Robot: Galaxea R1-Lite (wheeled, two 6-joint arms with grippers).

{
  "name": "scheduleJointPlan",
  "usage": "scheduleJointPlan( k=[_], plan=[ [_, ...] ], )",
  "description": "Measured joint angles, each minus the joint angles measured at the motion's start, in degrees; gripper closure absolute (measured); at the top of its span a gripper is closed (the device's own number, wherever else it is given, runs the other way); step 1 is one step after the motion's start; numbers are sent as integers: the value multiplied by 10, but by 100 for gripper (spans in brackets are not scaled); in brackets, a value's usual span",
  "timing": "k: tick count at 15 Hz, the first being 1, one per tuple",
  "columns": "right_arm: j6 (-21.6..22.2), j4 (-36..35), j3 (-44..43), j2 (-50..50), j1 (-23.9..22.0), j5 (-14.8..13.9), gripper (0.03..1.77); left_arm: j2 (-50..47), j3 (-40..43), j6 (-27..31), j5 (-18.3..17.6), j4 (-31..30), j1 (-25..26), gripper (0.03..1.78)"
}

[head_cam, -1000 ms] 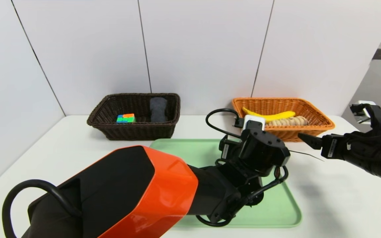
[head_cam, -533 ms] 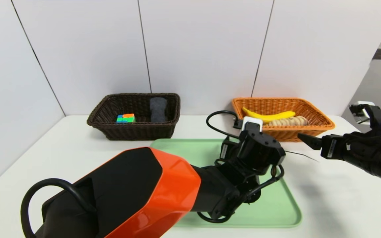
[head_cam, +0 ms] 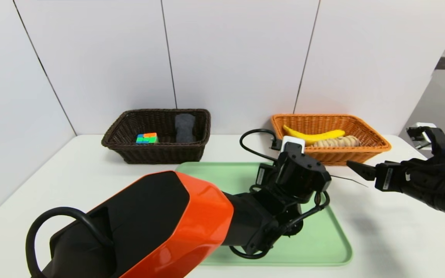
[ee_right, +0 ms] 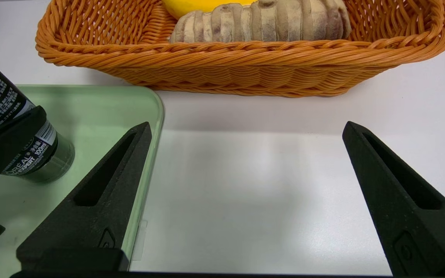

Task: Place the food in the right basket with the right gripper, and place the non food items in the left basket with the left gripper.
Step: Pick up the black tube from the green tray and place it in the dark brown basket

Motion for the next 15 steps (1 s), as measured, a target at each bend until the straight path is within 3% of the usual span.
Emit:
scheduleJointPlan(
  k=[5, 8, 12, 15],
  plan=[
    [2, 0, 1, -2, -1, 0, 9, -43, 7, 0, -7, 10, -1, 141],
    [3, 0, 1, -1, -1, -2, 9, -106, 12, -3, -28, 46, -5, 141],
    [4, 0, -5, 1, -1, -2, 9, -216, 2, -6, -69, 150, 2, 141],
    [4, 0, -12, 4, -1, -1, 9, -293, -1, -13, -111, 241, 65, 141]
  ],
)
